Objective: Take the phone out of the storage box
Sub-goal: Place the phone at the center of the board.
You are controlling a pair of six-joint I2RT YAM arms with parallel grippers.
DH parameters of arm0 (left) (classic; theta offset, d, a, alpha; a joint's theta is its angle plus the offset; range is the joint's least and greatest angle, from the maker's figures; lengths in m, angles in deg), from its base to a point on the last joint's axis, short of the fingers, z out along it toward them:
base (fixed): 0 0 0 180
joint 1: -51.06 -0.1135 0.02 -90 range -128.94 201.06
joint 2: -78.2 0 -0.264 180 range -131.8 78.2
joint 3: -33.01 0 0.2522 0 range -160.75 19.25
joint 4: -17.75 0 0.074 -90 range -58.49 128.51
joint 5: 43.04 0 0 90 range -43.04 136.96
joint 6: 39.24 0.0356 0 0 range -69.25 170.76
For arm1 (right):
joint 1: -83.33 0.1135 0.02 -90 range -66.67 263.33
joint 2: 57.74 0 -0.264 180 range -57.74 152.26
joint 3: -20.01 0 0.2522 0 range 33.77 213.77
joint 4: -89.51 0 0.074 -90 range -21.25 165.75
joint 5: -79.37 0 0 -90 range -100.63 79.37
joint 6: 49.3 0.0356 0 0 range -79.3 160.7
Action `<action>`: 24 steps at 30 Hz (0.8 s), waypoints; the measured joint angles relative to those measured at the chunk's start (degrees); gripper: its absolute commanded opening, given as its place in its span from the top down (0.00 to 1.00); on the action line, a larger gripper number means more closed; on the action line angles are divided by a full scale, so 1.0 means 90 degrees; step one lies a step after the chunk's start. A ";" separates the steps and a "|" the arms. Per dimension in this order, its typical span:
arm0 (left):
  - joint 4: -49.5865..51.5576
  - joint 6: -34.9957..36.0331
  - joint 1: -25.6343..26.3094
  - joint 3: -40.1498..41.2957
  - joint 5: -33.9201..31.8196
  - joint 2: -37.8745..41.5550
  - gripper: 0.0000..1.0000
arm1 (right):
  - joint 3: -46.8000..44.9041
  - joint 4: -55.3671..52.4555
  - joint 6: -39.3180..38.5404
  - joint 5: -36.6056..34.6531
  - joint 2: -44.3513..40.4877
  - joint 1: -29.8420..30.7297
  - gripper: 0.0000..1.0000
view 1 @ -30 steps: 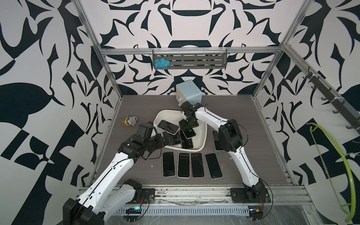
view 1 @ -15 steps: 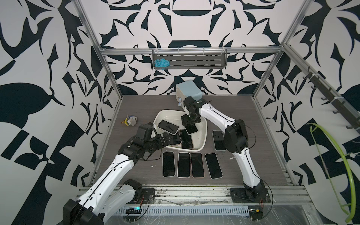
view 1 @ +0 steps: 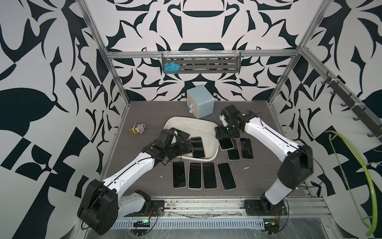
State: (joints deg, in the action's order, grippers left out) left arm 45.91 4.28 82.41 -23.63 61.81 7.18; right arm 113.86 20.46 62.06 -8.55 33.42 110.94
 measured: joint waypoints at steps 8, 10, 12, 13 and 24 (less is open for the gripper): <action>-0.0498 0.0104 0.0119 -0.0503 0.0168 -0.0976 0.00 | -0.2254 -0.0537 0.0860 -0.0270 -0.1200 -0.0136 0.28; -0.0607 0.0134 0.0146 -0.0571 0.0209 -0.1090 0.00 | -0.2606 -0.0590 0.1044 -0.0255 -0.1307 -0.0134 0.27; -0.0721 0.0136 0.0182 -0.0585 0.0245 -0.1161 0.00 | -0.2873 -0.0619 0.1180 -0.0250 -0.1375 -0.0134 0.27; -0.0763 0.0131 0.0206 -0.0585 0.0262 -0.1173 0.00 | -0.2977 -0.0646 0.1236 -0.0255 -0.1379 -0.0134 0.27; -0.1078 0.0022 0.0270 -0.0092 0.0277 -0.0899 0.00 | -0.3213 -0.0554 0.1316 -0.0250 -0.0316 -0.0107 0.27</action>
State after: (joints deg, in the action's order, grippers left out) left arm 36.20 4.47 84.84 -24.46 64.30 -0.91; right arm 84.95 15.47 73.91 -10.80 30.58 109.98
